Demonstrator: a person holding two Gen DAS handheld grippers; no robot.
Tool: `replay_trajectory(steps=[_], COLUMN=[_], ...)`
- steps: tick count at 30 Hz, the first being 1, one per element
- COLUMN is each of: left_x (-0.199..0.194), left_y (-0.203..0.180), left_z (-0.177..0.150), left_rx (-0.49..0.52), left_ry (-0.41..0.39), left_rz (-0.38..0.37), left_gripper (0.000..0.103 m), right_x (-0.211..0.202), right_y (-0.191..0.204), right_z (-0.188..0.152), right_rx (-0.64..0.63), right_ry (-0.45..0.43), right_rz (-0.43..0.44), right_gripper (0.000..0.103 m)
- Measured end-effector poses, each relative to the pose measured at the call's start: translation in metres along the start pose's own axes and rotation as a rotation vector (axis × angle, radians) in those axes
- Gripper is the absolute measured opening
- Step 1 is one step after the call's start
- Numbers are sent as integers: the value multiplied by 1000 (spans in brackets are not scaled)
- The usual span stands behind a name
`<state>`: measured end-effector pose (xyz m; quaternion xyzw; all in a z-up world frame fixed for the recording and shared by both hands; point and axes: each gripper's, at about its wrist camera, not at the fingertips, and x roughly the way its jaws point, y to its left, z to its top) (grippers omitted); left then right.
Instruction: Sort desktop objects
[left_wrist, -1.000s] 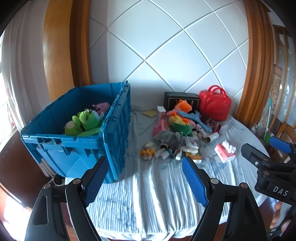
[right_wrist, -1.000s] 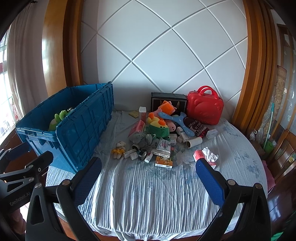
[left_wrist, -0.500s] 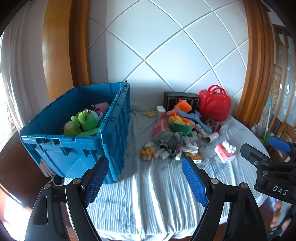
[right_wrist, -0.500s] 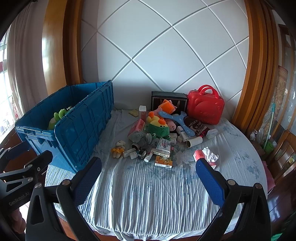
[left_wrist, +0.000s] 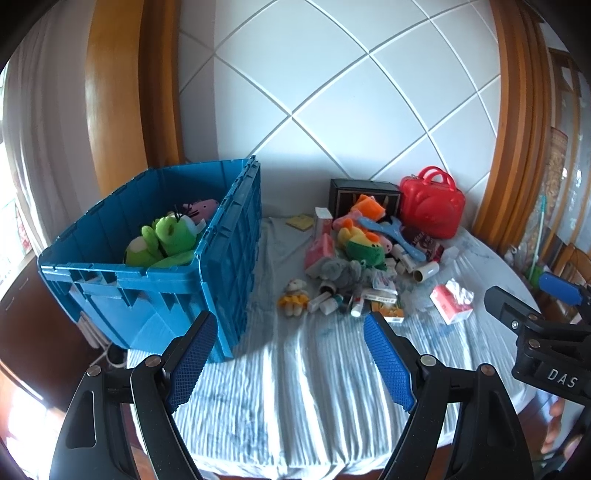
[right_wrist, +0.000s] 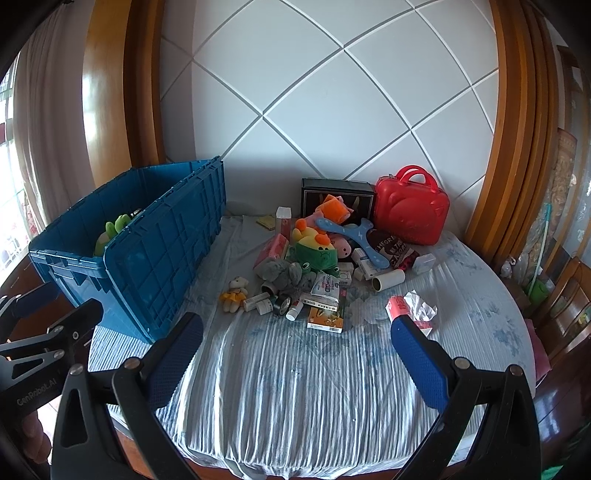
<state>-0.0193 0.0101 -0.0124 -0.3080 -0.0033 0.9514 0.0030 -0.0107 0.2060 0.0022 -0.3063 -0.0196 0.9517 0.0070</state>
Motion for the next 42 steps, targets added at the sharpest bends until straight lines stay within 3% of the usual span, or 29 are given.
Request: replay_trajectory(steps=[14,23,29,36,42], left_x=[18,62,127,236,313], left_y=[-15,-34,-45,-55,-63], left_z=[0,-3,-16,-30,-39], left_rx=[-22,-61,-31,37,72], left_ry=[31,95,209,334,374], left_rz=[24,2,63,22,-32], left_gripper=[82,82,82,82,82], right_x=[19,70,135,224,295], right_y=[-18,-59,-80,-93,-101], right_z=[1,-12,-32,-52,-70], right_rx=[-5,10,58,131,148], right_ry=[17,87,184,324,450], right_rz=[23,53,76,37,-27], right_gripper=[103,103,103,103,103])
